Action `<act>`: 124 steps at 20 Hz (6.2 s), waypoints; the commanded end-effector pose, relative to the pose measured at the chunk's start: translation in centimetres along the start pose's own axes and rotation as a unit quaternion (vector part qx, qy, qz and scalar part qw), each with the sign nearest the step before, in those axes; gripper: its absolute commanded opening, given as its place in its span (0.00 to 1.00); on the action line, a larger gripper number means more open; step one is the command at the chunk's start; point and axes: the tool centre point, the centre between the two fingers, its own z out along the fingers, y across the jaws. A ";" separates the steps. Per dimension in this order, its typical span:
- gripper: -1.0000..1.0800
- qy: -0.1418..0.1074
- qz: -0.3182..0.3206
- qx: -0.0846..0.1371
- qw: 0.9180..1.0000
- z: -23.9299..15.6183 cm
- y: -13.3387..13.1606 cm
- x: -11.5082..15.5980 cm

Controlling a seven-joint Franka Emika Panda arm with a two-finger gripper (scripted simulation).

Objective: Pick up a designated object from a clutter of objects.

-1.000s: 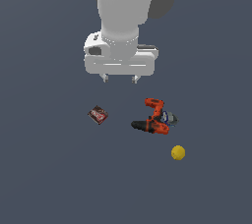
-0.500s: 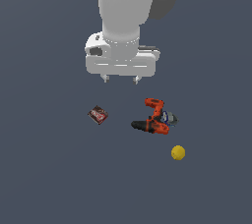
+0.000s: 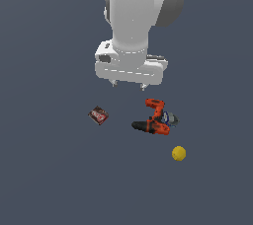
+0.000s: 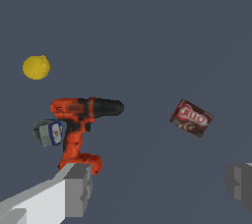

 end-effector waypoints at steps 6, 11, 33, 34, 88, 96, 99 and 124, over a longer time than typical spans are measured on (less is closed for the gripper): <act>0.96 -0.002 0.076 0.010 0.997 2.3 -3.1 0.2; 0.96 -0.004 0.130 0.015 0.991 3.9 -5.1 0.2; 0.96 -0.011 0.366 0.023 0.930 11.1 -13.6 -1.0; 0.96 -0.011 0.376 0.023 0.926 11.5 -13.9 -1.1; 0.96 0.011 0.639 0.021 0.769 24.7 -21.8 -4.5; 0.00 0.011 0.639 0.022 0.769 24.8 -21.8 -4.5; 0.00 0.011 0.639 0.022 0.769 24.8 -21.8 -4.5; 0.00 0.011 0.640 0.021 0.768 9.6 -20.6 -3.8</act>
